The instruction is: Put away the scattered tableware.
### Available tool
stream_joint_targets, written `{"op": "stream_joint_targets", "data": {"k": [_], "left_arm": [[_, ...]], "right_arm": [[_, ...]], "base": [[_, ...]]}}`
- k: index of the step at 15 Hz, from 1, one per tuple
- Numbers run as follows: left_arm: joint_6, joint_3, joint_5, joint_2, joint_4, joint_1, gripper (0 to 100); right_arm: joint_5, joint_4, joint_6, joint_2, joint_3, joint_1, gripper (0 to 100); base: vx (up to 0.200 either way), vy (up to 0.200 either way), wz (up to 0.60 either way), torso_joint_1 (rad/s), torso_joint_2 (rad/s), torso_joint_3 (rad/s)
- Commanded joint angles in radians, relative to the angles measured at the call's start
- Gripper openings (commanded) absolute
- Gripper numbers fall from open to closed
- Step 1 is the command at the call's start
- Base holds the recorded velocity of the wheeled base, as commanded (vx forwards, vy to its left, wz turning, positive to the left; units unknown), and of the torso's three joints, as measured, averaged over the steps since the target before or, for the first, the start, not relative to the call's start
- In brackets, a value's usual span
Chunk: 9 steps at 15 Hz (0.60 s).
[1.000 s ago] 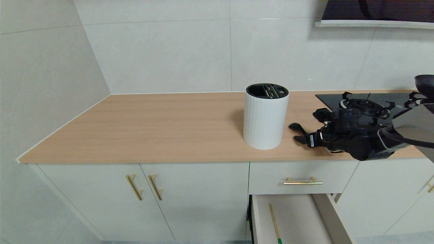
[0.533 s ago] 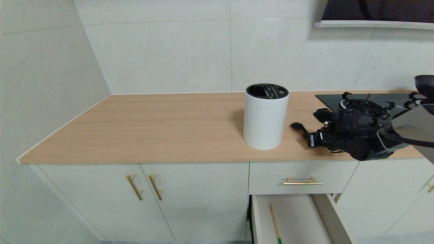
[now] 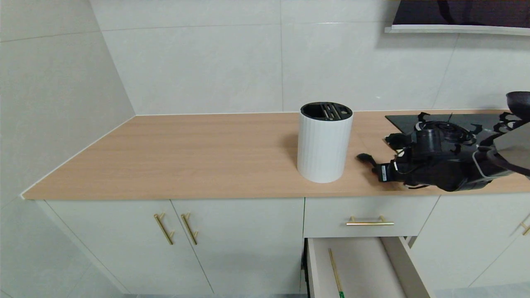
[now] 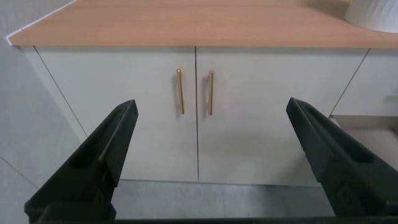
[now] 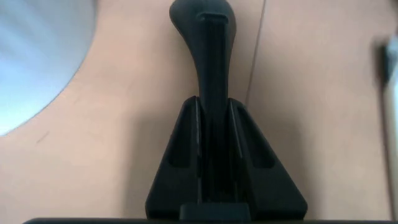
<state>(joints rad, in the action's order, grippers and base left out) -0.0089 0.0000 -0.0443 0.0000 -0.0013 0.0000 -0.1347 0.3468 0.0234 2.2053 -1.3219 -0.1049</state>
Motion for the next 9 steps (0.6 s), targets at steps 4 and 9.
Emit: {"op": "stream_joint_targets", "data": {"k": [4, 9], "left_arm": [[0.0, 0.0, 0.0, 0.0, 0.0, 0.0, 100], [0.0, 0.0, 0.0, 0.0, 0.0, 0.0, 100]], "right_arm": [[0.093, -0.215, -0.119, -0.366, 0.221, -0.058, 0], [0.102, -0.362, -0.23, -0.638, 0.418, -0.134, 0]], "base": [[0.0, 0.0, 0.0, 0.0, 0.0, 0.0], [0.0, 0.0, 0.0, 0.0, 0.0, 0.0]]}}
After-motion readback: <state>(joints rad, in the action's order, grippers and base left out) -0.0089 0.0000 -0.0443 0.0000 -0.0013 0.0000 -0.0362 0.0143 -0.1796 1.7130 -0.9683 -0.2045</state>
